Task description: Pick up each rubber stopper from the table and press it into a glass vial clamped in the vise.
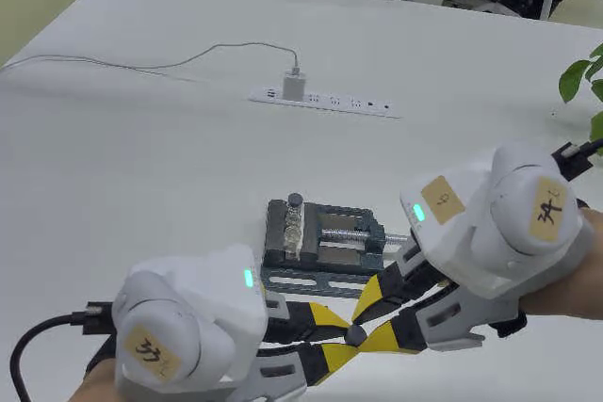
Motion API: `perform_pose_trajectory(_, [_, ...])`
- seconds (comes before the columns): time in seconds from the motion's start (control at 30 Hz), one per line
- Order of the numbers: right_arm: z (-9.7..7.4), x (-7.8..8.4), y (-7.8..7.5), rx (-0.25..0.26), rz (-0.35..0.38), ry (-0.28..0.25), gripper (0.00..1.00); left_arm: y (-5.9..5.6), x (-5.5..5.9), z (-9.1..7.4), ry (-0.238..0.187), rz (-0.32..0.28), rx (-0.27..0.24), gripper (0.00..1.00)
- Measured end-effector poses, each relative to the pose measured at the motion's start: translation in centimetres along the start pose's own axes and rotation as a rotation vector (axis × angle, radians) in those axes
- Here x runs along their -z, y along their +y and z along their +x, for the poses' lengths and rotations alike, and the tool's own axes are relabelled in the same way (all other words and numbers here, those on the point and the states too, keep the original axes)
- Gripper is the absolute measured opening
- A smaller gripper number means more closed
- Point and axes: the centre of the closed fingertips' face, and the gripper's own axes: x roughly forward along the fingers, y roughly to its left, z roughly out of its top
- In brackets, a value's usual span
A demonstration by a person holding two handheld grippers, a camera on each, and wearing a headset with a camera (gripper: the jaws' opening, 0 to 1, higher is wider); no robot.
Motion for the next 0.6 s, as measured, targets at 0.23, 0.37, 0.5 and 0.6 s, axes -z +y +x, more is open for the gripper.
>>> perform_pose_trajectory(0.23, [0.1, 0.5, -0.4, 0.009, 0.006, 0.015, 0.07, 1.2, 1.1, -0.4, 0.024, -0.024, -0.07, 0.24])
perform_pose_trajectory(0.37, [0.3, 0.7, -0.4, 0.004, 0.016, 0.022, 0.06, 2.3, 1.8, -1.0, 0.025, -0.049, -0.13, 0.42])
perform_pose_trajectory(0.5, [0.5, 0.8, -0.4, 0.002, 0.028, 0.024, 0.06, 3.0, 2.4, -1.8, 0.021, -0.046, -0.174, 0.54])
perform_pose_trajectory(0.6, [0.5, 1.0, -0.6, 0.001, 0.033, 0.028, 0.06, 3.7, 2.9, -2.2, 0.022, -0.064, -0.211, 0.66])
